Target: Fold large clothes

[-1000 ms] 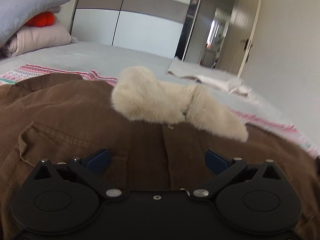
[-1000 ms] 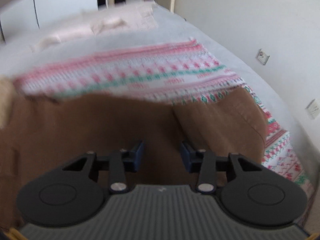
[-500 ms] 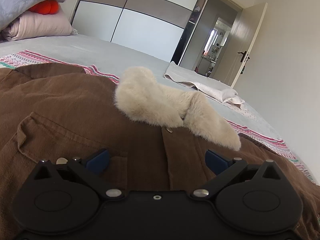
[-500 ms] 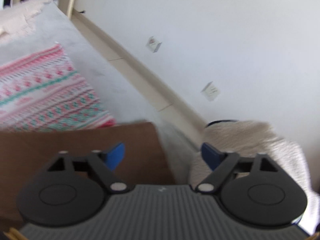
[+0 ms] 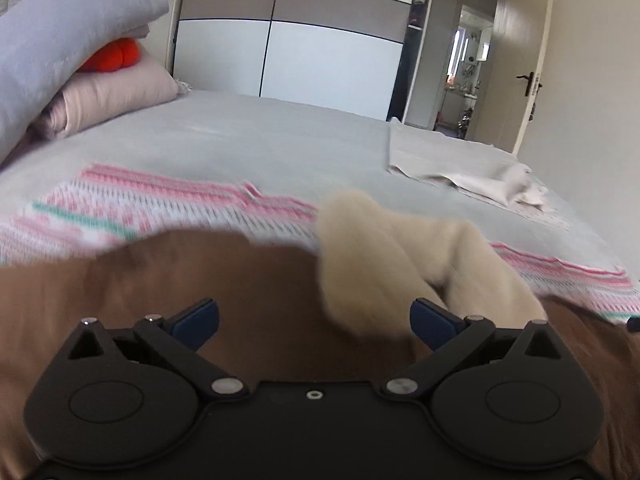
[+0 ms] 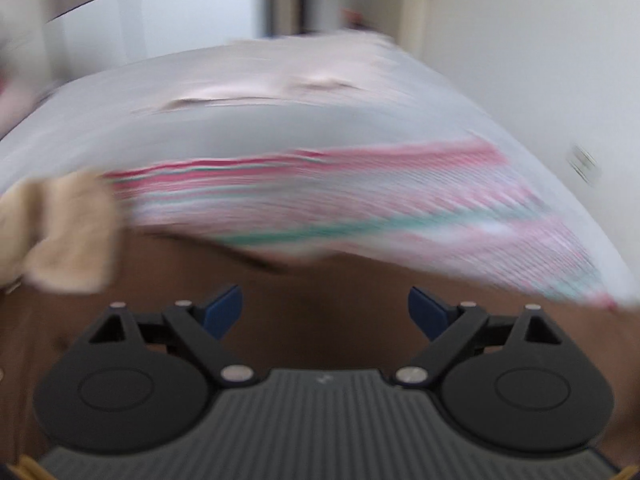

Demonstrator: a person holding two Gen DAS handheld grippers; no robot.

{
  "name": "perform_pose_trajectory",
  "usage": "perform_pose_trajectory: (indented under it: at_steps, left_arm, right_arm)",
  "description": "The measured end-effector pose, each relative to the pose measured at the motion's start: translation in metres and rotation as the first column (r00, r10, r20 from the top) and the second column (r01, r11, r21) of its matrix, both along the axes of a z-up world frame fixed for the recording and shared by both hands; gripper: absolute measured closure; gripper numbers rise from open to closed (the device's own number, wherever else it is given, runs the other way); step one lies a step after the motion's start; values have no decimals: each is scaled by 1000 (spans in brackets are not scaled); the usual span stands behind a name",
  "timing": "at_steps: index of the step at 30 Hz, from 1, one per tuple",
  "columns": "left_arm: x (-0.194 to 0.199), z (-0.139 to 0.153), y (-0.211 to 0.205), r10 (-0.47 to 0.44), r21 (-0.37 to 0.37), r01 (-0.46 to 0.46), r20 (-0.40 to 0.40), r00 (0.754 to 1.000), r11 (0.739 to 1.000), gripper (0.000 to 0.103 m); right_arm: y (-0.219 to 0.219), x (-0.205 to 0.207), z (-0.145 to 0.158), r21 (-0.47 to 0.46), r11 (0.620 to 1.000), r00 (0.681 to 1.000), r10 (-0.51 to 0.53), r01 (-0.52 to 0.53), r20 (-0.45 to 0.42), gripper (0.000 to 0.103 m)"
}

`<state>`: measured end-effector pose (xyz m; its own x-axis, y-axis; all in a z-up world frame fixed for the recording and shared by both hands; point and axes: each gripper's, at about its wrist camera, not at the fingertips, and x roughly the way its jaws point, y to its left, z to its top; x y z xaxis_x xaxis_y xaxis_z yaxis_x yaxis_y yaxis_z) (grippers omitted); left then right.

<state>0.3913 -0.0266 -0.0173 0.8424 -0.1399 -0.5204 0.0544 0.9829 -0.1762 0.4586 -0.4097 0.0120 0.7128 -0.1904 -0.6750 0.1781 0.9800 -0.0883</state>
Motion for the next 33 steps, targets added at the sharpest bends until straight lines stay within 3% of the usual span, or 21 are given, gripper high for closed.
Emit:
perform_pose_trajectory:
  at_steps: [4, 7, 9, 11, 13, 14, 16, 18, 19, 20, 21, 22, 23, 24, 25, 26, 27, 29, 30, 32, 33]
  left_arm:
    - [48, 1, -1, -127, 54, 122, 86, 988, 991, 2]
    - [86, -11, -14, -205, 43, 202, 60, 977, 978, 2]
    - [110, -21, -22, -177, 37, 175, 30, 984, 984, 2]
    - [125, -33, -20, -149, -7, 149, 15, 989, 989, 15]
    - [134, -47, -13, -182, -124, 174, -48, 982, 977, 62]
    - [135, -56, -10, -236, -189, 220, -67, 969, 957, 69]
    - [124, -65, -7, -307, -204, 295, -27, 951, 933, 76]
    - [118, -68, 8, -376, -298, 359, -1, 927, 885, 79]
    - [117, -66, 18, -403, -340, 383, 12, 915, 859, 81]
    - [116, -64, 28, -427, -389, 406, 35, 904, 827, 81]
    - [114, -61, 39, -443, -447, 424, 67, 894, 788, 81]
    - [113, -61, 49, -455, -515, 440, 106, 884, 736, 81]
    - [112, -61, 58, -455, -578, 449, 146, 879, 682, 81]
    - [112, -64, 65, -439, -631, 443, 175, 881, 637, 81]
    - [113, -67, 70, -412, -673, 419, 182, 893, 610, 81]
    - [116, -71, 73, -375, -705, 379, 171, 911, 599, 81]
    - [119, -76, 74, -325, -721, 318, 135, 936, 615, 79]
    - [123, -86, 72, -185, -667, 146, 13, 983, 730, 77]
    - [123, -89, 71, -130, -633, 95, -8, 992, 768, 79]
    - [119, -86, 69, -128, -630, 99, -1, 992, 771, 79]
    - [114, -78, 67, -109, -599, 101, 23, 994, 794, 77]
  right_arm:
    - [50, 41, -9, 30, 983, 982, 179, -180, 54, 12]
    - [80, 72, -20, 84, 964, 966, 246, -252, 81, 12]
    - [95, 91, -26, 101, 952, 955, 278, -289, 106, 12]
    - [102, 107, -31, 101, 951, 952, 281, -293, 121, 10]
    - [107, 121, -36, 106, 946, 947, 290, -305, 137, 8]
    - [108, 126, -39, 110, 944, 945, 296, -312, 142, 8]
    - [113, 142, -46, 111, 939, 940, 310, -327, 140, 8]
    - [118, 158, -54, 118, 939, 943, 311, -324, 118, 8]
    - [119, 162, -59, 135, 936, 944, 313, -326, 106, 18]
    - [116, 161, -64, 168, 928, 942, 323, -334, 92, 45]
    - [114, 161, -70, 205, 921, 943, 323, -332, 74, 60]
    - [109, 159, -73, 240, 916, 947, 310, -320, 81, 63]
    - [102, 154, -72, 291, 904, 950, 295, -313, 106, 73]
    - [90, 146, -69, 367, 882, 955, 263, -295, 136, 79]
    - [77, 138, -66, 450, 854, 964, 214, -262, 156, 80]
    - [62, 130, -63, 531, 817, 973, 161, -226, 167, 82]
    - [50, 121, -62, 596, 777, 977, 120, -201, 174, 83]
    - [32, 116, -66, 705, 697, 989, 36, -129, 145, 83]
    - [24, 118, -73, 760, 645, 994, 2, -82, 106, 83]
    - [18, 125, -88, 818, 575, 998, -42, -21, 55, 82]
    - [19, 125, -92, 823, 567, 997, -48, -28, 67, 80]
